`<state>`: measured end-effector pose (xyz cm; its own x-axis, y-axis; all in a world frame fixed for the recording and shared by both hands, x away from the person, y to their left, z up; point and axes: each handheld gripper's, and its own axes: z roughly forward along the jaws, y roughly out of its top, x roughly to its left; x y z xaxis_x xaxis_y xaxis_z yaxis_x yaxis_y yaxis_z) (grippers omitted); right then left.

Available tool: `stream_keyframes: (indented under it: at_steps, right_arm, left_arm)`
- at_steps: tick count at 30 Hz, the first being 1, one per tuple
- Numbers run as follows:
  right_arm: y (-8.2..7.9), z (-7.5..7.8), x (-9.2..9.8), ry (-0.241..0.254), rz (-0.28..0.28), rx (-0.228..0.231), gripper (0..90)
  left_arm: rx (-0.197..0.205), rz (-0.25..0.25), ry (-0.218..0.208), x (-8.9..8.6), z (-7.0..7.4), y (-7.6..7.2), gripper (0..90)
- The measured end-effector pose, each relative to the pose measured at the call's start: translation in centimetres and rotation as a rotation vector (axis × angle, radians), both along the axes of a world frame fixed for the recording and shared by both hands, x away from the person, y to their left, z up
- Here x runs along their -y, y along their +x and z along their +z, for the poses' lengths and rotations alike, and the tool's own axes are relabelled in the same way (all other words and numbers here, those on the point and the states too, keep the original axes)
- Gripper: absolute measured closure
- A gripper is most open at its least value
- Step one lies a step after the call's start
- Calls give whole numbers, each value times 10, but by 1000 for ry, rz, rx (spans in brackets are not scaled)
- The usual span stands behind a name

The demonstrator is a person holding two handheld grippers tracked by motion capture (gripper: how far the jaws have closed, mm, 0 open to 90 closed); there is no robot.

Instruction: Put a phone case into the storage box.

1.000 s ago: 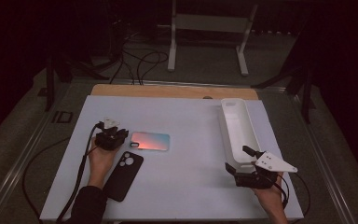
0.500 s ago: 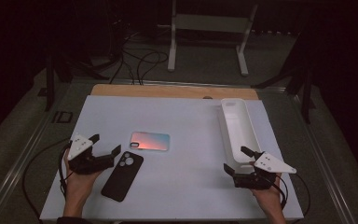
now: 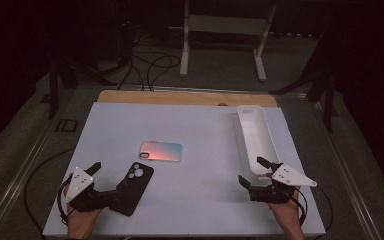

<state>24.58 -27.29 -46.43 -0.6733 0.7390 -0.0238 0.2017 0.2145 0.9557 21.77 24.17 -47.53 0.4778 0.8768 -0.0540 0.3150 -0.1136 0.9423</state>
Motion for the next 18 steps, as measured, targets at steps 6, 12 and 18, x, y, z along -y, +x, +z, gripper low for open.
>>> stream_keyframes:
  at_steps: [6, 12, 18]
  right_arm:
    - [1, -1, 2, -3, -4, -8, 97]
    - [3, 3, 0, -20, 11, -33, 93]
    - [12, 16, -14, -53, 54, -54, 83]
  left_arm:
    - [-6, 10, 6, 0, -2, 1, 0]
    - [-6, 2, 25, 4, -3, 1, 0]
    - [-8, 13, 16, 3, -2, 0, 0]
